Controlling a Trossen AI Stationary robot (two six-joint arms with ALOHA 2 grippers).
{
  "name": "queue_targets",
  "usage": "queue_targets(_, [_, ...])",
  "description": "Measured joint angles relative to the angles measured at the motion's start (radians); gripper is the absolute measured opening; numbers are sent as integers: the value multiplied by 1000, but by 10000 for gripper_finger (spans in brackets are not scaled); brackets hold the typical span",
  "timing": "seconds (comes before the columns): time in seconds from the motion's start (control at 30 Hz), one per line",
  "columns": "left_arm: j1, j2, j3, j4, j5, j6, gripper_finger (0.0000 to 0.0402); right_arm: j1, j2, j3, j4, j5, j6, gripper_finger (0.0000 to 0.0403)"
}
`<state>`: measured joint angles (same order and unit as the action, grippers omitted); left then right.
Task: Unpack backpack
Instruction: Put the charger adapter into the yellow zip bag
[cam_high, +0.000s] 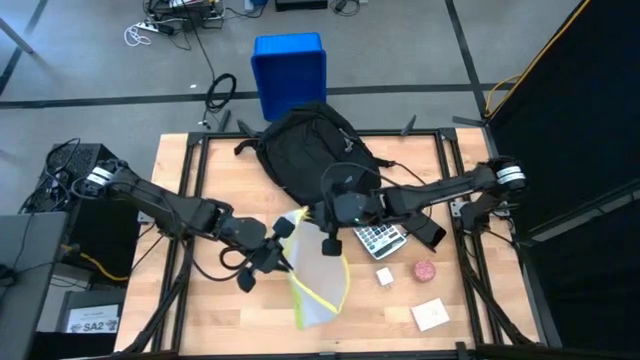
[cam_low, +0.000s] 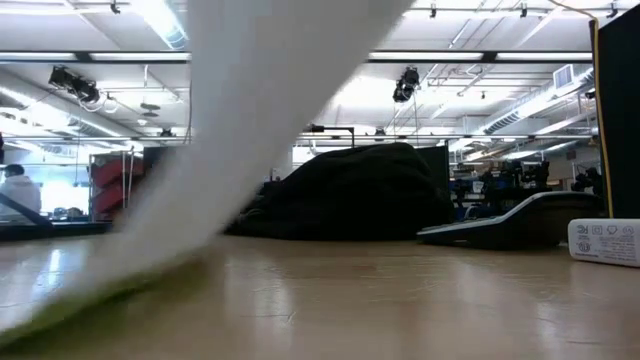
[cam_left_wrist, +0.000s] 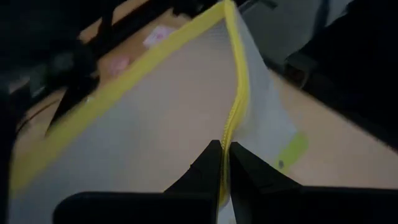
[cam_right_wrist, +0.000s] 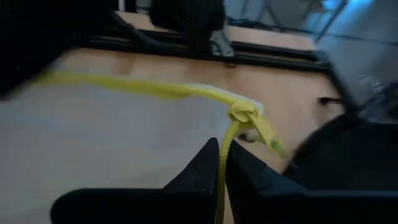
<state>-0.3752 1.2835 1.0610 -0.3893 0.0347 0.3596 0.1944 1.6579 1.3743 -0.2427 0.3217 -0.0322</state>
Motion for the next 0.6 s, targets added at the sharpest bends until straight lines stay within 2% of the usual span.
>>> queue_targets(0.17, [1, 0, -48, 41, -149, -52, 0, 55, -40, 0, -26, 149, -19, 0])
queue_targets(0.37, [2, 0, -90, 39, -387, -158, 0, 101, -52, 0, -28, 171, -12, 0])
queue_targets(0.6, [2, 0, -130, -26, -420, -236, 0, 142, -37, -5, -151, 185, 135, 0])
